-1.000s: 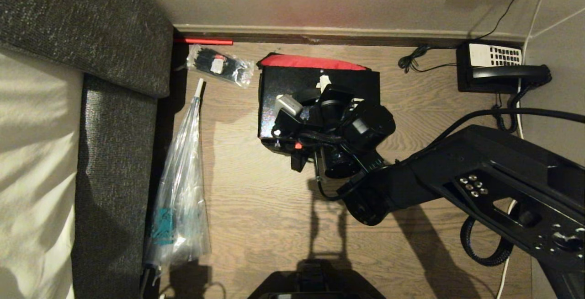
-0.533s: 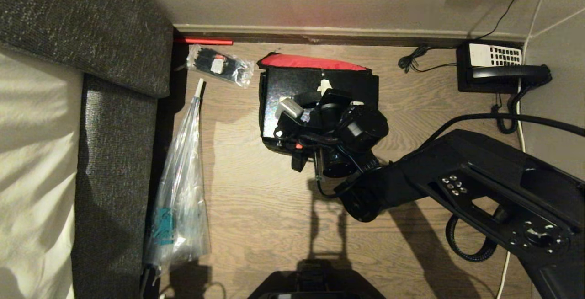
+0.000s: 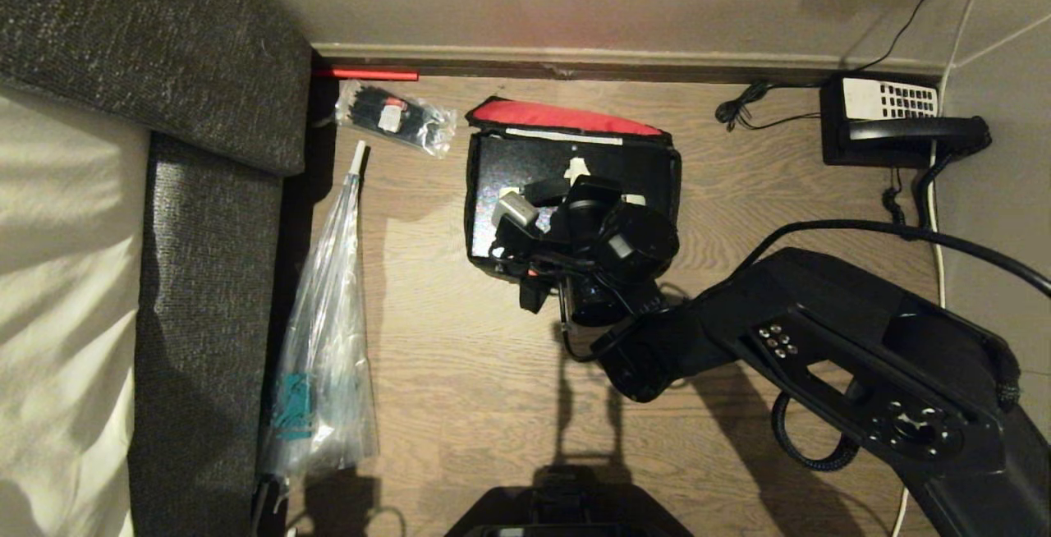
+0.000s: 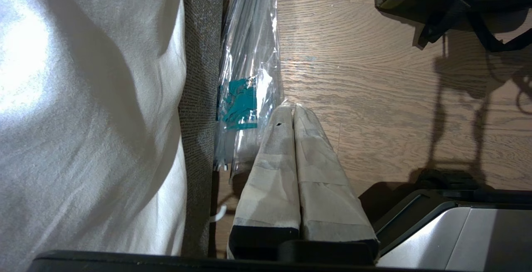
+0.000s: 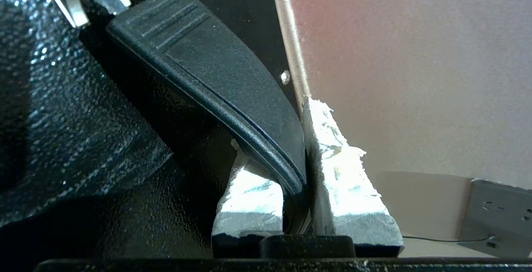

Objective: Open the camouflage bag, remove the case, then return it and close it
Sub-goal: Place the black box back

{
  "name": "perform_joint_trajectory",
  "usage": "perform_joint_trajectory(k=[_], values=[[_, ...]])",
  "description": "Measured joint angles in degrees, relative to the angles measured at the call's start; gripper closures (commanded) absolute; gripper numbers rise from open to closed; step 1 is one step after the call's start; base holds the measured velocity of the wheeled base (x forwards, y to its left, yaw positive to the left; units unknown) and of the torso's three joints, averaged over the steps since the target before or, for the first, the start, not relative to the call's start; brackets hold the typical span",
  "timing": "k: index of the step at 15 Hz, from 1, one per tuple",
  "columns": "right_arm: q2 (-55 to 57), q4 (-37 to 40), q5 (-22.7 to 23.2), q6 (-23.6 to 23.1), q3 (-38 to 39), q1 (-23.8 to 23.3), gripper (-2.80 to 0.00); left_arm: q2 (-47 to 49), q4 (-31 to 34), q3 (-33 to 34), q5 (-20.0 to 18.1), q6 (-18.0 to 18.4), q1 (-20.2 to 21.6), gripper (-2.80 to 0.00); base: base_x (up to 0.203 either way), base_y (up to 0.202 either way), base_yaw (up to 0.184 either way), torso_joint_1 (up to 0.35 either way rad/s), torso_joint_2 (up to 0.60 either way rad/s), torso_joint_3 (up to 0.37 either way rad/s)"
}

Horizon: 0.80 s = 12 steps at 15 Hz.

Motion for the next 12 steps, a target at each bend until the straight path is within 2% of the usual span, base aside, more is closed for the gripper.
perform_joint_trajectory(k=[10, 11, 12], values=[[2.62, 0.90, -0.14, -0.18, -2.04, -0.68, 0.00, 0.00, 0.00, 0.00, 0.00, 0.00, 0.00, 0.00, 0.000, 0.000, 0.000, 0.000, 0.00, 0.000], [2.69, 0.92, -0.16, -0.21, -2.08, -0.74, -2.80, 0.00, 0.00, 0.00, 0.00, 0.02, 0.00, 0.00, 0.000, 0.000, 0.000, 0.000, 0.00, 0.000], [2.75, 0.94, -0.14, -0.34, -2.12, -0.79, -2.80, 0.00, 0.02, 0.00, 0.00, 0.02, 0.00, 0.00, 0.000, 0.000, 0.000, 0.000, 0.00, 0.000]])
